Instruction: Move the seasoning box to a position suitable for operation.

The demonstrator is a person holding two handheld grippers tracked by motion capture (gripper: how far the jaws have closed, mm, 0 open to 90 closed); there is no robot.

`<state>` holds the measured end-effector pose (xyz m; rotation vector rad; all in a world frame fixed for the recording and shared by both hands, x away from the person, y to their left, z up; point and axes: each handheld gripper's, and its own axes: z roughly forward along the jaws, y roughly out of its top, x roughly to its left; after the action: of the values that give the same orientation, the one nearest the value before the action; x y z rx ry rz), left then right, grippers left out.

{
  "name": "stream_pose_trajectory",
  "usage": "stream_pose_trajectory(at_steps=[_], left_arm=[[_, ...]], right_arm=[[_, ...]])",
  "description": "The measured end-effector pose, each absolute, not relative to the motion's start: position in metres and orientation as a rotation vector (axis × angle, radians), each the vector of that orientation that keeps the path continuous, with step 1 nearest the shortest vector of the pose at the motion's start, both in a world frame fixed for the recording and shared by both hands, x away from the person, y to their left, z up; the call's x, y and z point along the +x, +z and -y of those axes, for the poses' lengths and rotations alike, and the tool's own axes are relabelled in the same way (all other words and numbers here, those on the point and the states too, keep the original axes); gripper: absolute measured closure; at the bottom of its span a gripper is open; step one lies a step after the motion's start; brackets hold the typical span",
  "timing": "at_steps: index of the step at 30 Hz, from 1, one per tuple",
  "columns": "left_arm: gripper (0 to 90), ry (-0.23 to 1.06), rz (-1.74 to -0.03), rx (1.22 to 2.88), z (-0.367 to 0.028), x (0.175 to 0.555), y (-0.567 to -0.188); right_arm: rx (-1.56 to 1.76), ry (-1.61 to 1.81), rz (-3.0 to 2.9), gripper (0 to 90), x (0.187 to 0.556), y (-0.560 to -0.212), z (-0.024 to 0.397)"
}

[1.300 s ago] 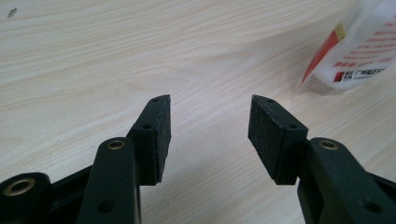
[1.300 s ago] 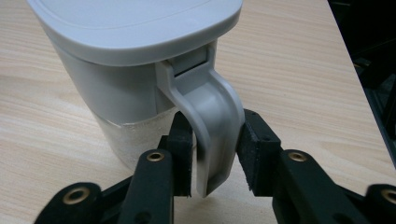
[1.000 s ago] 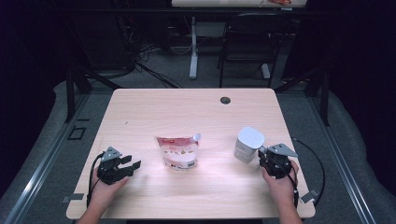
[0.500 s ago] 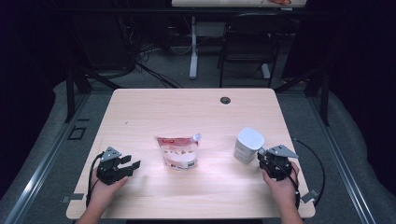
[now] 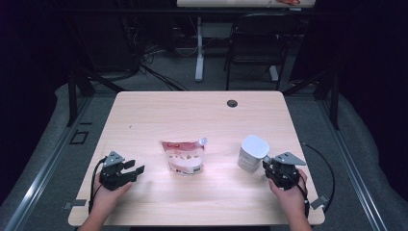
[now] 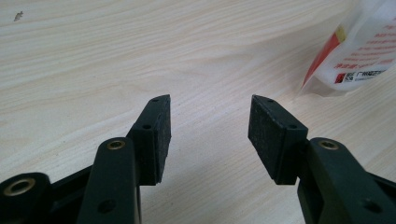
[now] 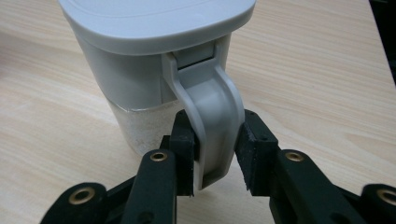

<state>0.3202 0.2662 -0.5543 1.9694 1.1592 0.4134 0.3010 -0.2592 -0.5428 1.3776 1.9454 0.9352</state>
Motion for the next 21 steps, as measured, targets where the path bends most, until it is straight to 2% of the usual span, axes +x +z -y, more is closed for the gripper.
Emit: stream_pose_trajectory(at_steps=[21], left_arm=[[48.8, 0.409, -1.157, 1.984, -0.265, 0.319, -0.553]], right_arm=[[1.211, 0.981, -2.145, 69.6, 0.268, -0.539, 0.225]])
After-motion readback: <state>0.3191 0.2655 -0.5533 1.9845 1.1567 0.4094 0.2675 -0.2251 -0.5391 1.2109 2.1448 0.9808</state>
